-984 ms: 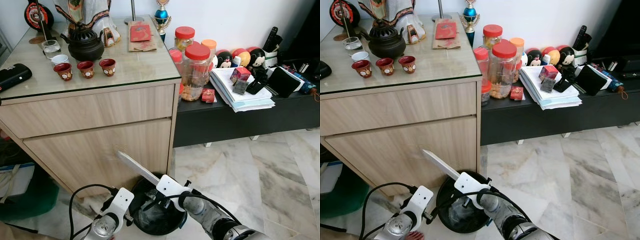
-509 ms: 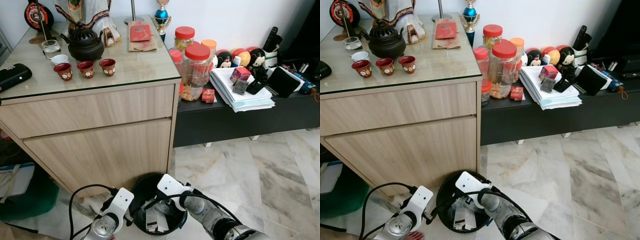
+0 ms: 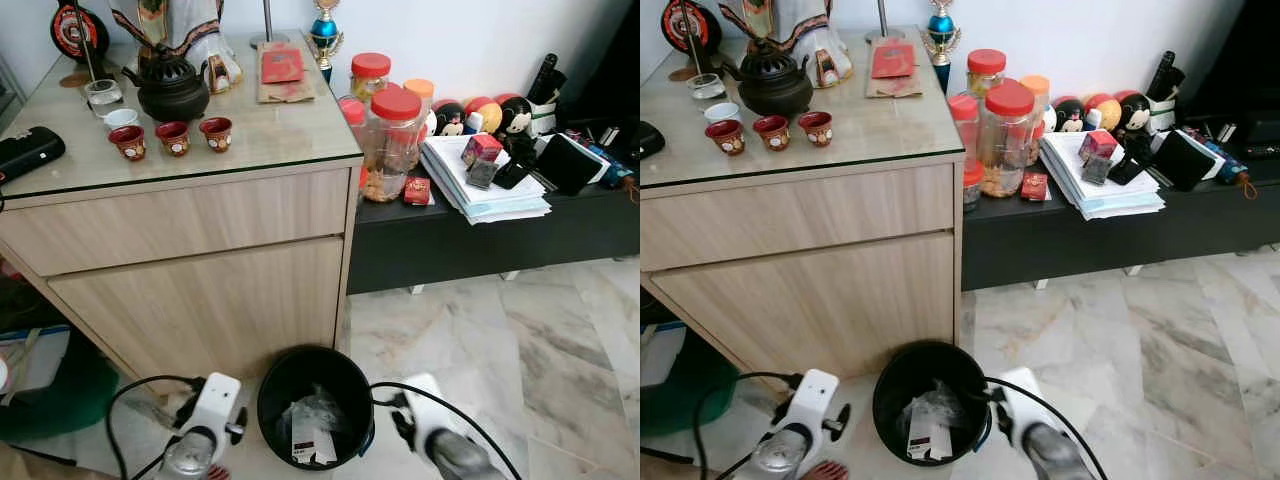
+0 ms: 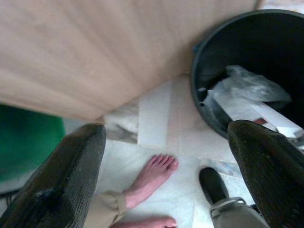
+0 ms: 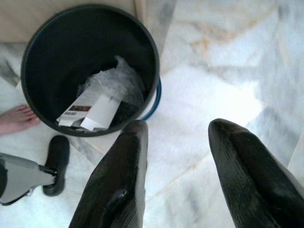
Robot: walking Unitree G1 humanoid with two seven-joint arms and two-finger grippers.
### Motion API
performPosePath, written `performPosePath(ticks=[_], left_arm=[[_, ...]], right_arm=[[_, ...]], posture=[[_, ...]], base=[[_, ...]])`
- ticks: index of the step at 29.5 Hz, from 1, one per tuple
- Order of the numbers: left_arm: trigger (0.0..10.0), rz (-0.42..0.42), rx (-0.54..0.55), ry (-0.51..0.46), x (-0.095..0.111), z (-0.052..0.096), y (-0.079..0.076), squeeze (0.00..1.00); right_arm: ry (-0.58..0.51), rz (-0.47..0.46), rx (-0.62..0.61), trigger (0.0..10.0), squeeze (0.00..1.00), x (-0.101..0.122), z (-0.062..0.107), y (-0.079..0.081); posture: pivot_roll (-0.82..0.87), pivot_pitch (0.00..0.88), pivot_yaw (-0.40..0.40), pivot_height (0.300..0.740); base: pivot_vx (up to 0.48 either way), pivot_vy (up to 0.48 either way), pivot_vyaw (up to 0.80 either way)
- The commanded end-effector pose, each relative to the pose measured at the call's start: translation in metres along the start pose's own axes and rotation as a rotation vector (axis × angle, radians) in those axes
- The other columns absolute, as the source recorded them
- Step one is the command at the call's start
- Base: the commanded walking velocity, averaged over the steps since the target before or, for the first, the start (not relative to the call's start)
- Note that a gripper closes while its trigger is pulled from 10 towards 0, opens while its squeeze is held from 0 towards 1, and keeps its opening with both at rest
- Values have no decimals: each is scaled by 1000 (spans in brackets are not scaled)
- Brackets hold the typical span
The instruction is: Picking trash to rubbish bin
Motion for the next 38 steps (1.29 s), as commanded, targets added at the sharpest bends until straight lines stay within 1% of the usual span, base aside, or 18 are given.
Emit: performPosePath(ticks=[1, 2, 3, 7, 9, 12, 16, 23, 30, 38], left_arm=[[10000, 29, 22, 49, -12, 3, 2, 0], [10000, 44, 34, 55, -13, 3, 4, 0], [10000, 44, 34, 55, -13, 3, 4, 0], [10000, 52, 41, 58, -14, 3, 5, 0], [10000, 53, 43, 59, -14, 3, 5, 0], [10000, 58, 46, 62, -15, 3, 5, 0], [10000, 81, 56, 80, -19, 5, 6, 0], [10000, 93, 55, 93, -24, 6, 6, 0], [10000, 95, 54, 88, -22, 5, 6, 0], [10000, 98, 52, 80, -19, 5, 6, 0]], right_arm=[[21, -70, -27, 10000, 0, -10, 2, -5], [27, -132, -58, 10000, 0, -17, 4, -11], [27, -132, -58, 10000, 0, -17, 4, -11], [29, -269, -110, 10000, 0, -26, 8, -19], [26, -306, -118, 10000, 0, -28, 8, -20], [19, -320, -117, 10000, 0, -27, 8, -20], [-6, -341, -104, 10000, 0, -21, 7, -17], [-33, -356, -87, 10000, 0, -12, 4, -12], [-28, -349, -74, 10000, 0, -14, 4, -8], [-24, -360, -77, 10000, 0, -17, 5, -8]], posture=[[60, 80, -19, 740], [57, 74, -15, 740], [57, 74, -15, 740], [52, 67, -8, 740], [52, 67, -8, 740], [50, 61, -4, 740], [45, 47, -1, 740], [42, 41, 0, 740], [46, 47, 1, 740], [46, 47, 1, 740]], base=[[0, 0, 0], [0, 0, 0], [0, 0, 0], [0, 0, 0], [0, 0, 0], [0, 0, 0], [0, 0, 0], [0, 0, 0], [0, 0, 0], [0, 0, 0]])
Point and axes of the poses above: a point about 5 cm out from each wrist's last joint towards the gripper, its own z axis pointing back from the gripper into the wrist, its own x axis along the axis of the wrist's last joint, y = z × x, the point moved 4 cm from there along -z, pointing out of the wrist towards the gripper, and after that the axes turned 9 degrees about -z, right-handed, at the moved point
